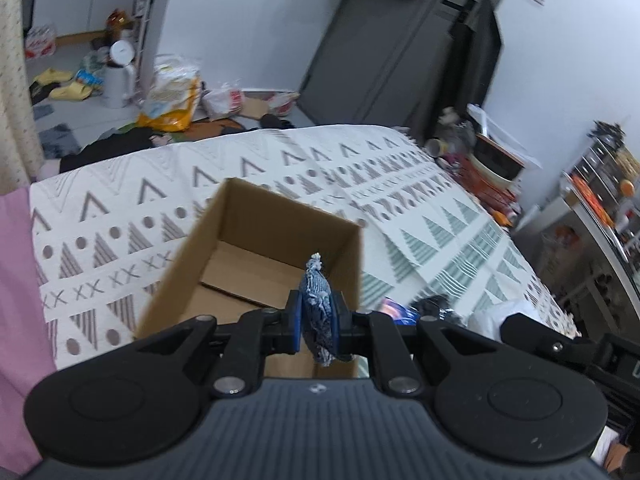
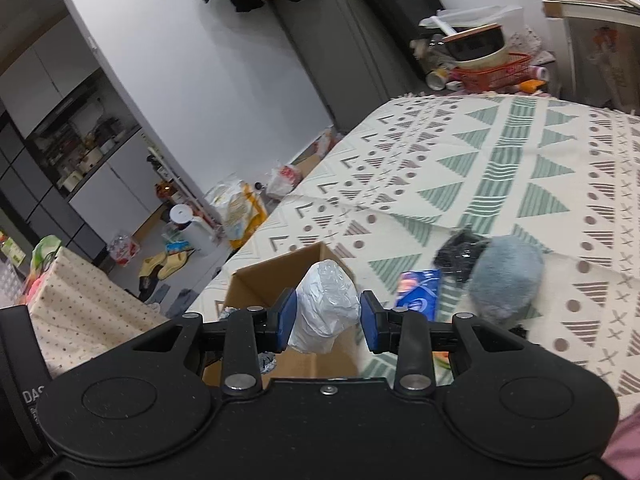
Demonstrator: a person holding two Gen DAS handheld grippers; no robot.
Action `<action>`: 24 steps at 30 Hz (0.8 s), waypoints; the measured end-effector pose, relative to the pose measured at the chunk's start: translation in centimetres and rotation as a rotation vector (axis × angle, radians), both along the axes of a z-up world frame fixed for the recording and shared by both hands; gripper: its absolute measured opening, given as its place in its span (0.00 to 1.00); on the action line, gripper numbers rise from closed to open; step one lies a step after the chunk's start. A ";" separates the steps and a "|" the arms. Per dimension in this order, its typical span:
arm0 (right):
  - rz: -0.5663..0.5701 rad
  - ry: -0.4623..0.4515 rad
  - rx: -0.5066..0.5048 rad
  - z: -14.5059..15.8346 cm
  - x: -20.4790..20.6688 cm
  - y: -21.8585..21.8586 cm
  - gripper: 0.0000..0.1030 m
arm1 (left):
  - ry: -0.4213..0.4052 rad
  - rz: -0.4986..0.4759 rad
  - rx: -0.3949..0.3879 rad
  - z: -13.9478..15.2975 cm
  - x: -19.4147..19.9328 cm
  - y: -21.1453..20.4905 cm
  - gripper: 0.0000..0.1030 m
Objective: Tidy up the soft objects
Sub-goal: 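Carry both held items into the cardboard box and open both grippers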
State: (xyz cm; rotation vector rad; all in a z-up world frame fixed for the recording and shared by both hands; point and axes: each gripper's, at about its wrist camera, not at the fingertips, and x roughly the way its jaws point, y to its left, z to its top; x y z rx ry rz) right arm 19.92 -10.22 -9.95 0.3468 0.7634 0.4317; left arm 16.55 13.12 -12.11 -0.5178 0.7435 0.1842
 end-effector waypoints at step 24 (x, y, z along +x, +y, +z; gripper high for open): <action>0.132 0.064 0.035 -3.1 2.3 7.4 0.33 | 0.095 0.203 -0.041 -2.2 0.5 5.4 0.53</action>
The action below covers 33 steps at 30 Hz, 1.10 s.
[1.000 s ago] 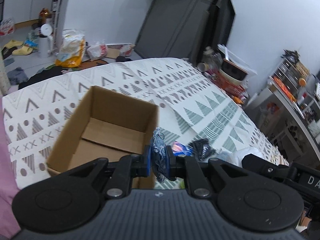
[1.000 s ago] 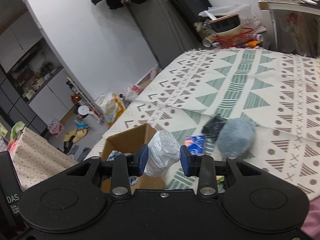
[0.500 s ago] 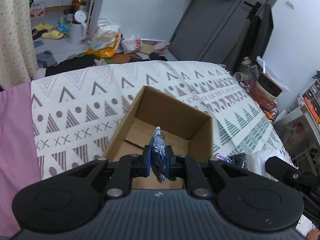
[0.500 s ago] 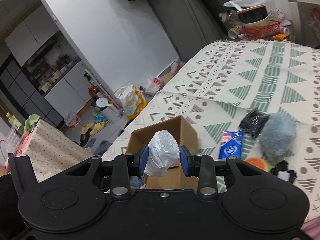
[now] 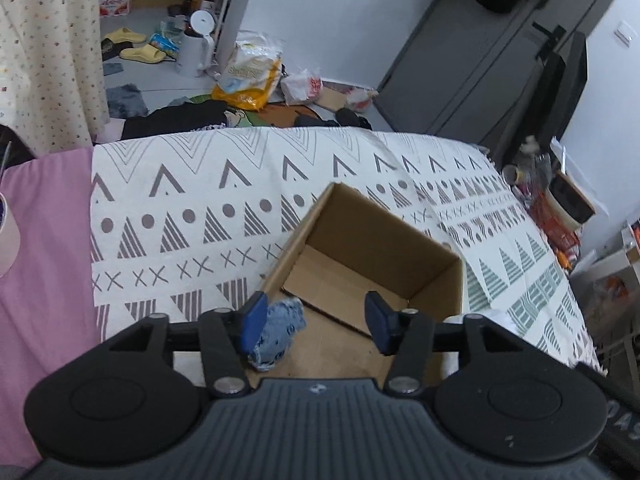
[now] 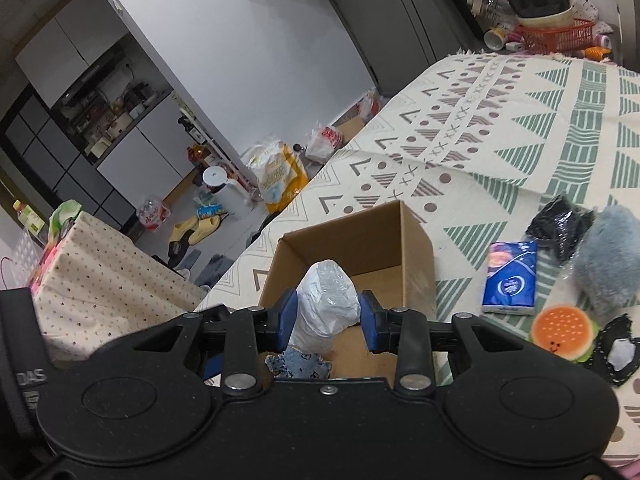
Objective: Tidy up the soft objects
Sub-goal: 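Carry both held items into the cardboard box and open both grippers, then grasp the burger plush with the left gripper while the right grasps the black lace cloth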
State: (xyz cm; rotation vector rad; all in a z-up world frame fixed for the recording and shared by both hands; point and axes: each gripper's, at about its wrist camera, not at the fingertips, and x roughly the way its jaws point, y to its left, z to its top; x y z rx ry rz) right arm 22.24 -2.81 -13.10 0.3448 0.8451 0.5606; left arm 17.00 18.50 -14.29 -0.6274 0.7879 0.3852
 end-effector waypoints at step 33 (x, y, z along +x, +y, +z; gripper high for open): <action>-0.230 -0.024 -0.109 0.9 -3.6 -14.3 0.76 | -0.027 -0.086 0.104 1.8 0.4 -4.8 0.83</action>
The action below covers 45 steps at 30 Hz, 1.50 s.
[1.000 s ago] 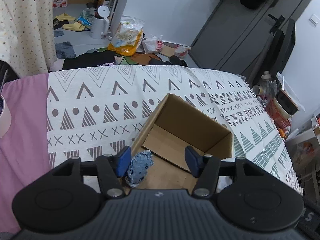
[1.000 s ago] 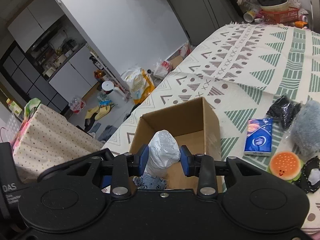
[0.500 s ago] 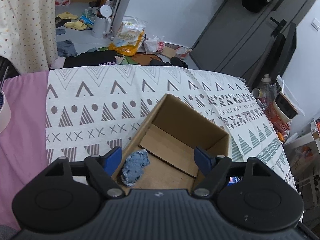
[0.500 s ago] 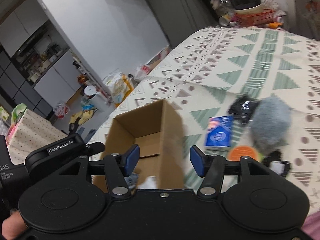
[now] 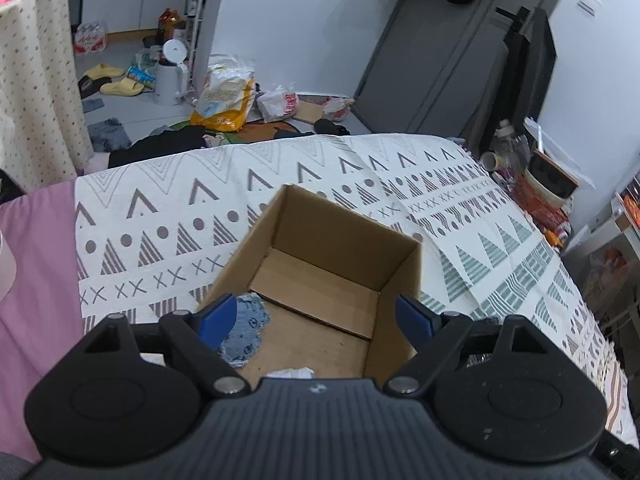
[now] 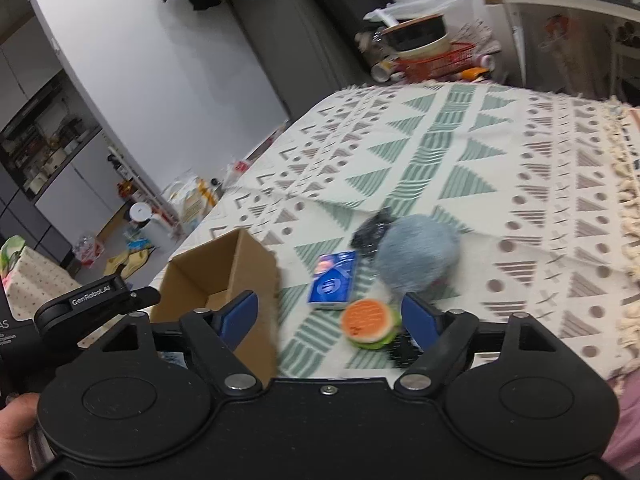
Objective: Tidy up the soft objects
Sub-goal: 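Grasp the burger plush with the left gripper while the right grasps the black lace cloth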
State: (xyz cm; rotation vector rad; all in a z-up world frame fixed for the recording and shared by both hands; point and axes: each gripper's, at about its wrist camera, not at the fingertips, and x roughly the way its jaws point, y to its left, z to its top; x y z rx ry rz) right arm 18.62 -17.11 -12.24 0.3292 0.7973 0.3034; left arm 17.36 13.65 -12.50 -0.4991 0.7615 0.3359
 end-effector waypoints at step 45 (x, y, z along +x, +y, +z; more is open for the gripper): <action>-0.059 0.249 0.173 -9.5 3.8 -8.6 0.57 | 0.088 -0.401 -0.054 -5.3 4.8 -15.1 0.65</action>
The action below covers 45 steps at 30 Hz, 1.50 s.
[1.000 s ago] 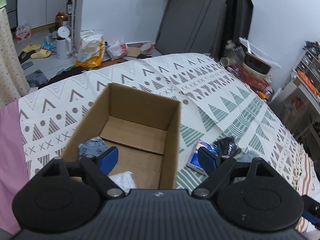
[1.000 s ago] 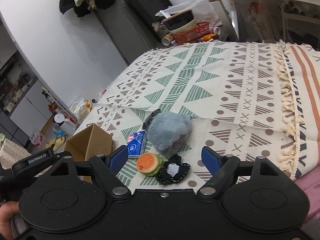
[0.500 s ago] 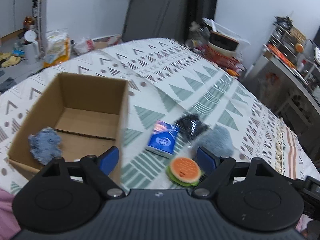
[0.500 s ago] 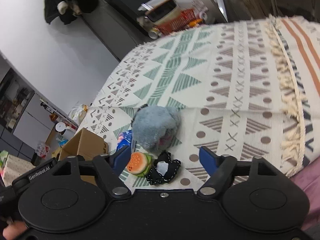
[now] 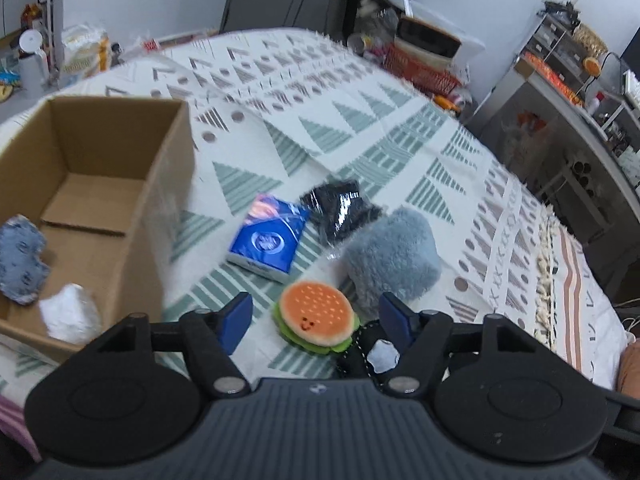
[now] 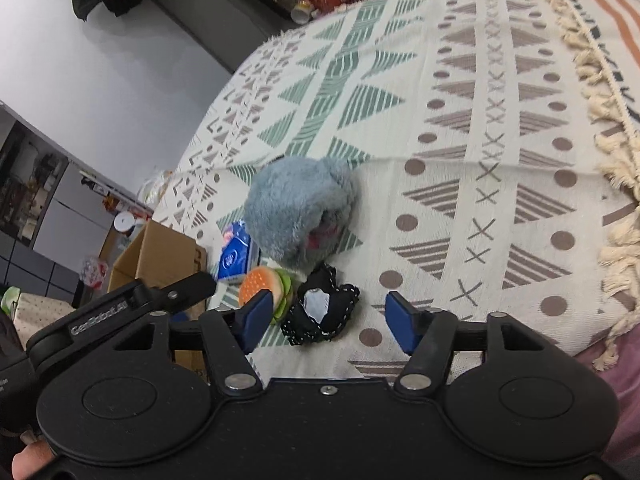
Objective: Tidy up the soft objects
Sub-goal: 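Grasp the burger plush with the left gripper while the right grasps the black lace cloth, then carry the burger plush and black lace cloth into the box and release both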
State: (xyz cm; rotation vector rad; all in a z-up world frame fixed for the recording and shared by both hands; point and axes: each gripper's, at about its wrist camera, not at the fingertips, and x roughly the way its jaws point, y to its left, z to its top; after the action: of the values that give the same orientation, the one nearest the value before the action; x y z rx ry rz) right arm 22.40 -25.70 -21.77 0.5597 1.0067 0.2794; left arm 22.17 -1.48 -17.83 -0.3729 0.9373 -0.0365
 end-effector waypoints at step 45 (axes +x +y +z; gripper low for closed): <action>0.063 -0.079 -0.042 1.2 -1.6 1.5 0.15 | 0.077 0.056 0.032 0.4 -0.8 -0.6 0.46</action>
State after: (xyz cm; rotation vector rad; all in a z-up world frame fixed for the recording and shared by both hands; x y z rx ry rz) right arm 20.79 -24.22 -20.61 0.4763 0.9529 0.3334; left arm 21.40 -2.10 -17.41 -0.3728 1.0014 0.0448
